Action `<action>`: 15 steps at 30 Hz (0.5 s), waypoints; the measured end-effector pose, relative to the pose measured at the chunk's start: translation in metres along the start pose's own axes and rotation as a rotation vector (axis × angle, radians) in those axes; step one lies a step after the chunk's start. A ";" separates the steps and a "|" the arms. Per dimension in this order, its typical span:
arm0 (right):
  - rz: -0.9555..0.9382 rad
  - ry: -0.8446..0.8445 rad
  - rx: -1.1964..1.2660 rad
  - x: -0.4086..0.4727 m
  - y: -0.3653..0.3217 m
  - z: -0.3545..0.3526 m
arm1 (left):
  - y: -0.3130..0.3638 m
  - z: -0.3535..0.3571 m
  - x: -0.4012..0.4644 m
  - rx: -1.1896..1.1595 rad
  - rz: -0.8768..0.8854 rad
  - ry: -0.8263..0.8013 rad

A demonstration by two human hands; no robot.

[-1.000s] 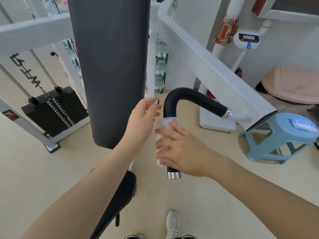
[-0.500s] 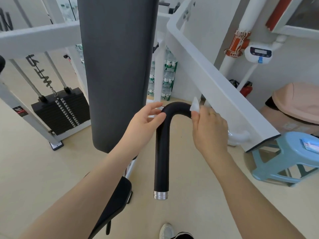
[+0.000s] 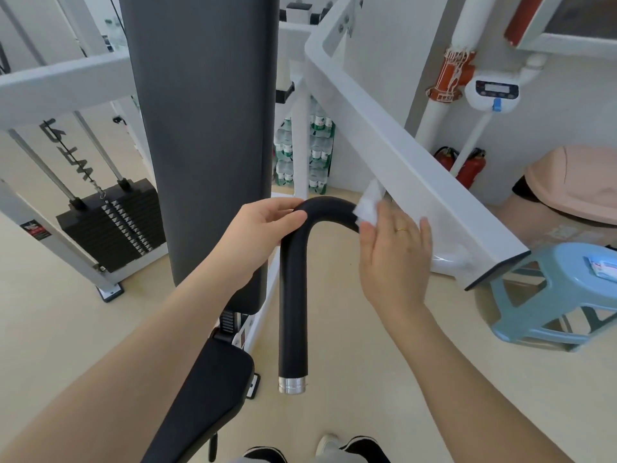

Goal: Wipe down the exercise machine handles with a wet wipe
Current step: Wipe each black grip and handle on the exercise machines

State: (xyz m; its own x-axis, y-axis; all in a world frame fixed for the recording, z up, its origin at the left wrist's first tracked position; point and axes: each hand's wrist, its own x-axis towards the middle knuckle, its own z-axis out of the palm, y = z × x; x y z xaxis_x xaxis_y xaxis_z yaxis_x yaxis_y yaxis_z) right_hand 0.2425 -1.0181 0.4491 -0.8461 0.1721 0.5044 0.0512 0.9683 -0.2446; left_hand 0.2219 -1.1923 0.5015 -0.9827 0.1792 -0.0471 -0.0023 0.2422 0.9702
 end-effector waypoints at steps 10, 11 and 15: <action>-0.308 0.199 0.147 -0.036 0.025 0.002 | -0.001 -0.001 -0.003 -0.013 0.009 -0.014; -0.225 0.150 0.272 -0.044 0.018 -0.007 | -0.001 -0.001 -0.003 -0.019 0.014 -0.015; 0.521 0.061 0.947 -0.047 -0.018 -0.043 | -0.002 -0.001 -0.002 -0.026 0.029 -0.012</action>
State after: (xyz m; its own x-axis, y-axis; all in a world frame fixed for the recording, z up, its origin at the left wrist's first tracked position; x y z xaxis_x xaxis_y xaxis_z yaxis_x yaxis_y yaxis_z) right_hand 0.3041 -1.0355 0.4658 -0.8094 0.5566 0.1872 -0.0558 0.2445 -0.9681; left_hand 0.2235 -1.1943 0.4998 -0.9801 0.1973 -0.0217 0.0210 0.2115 0.9772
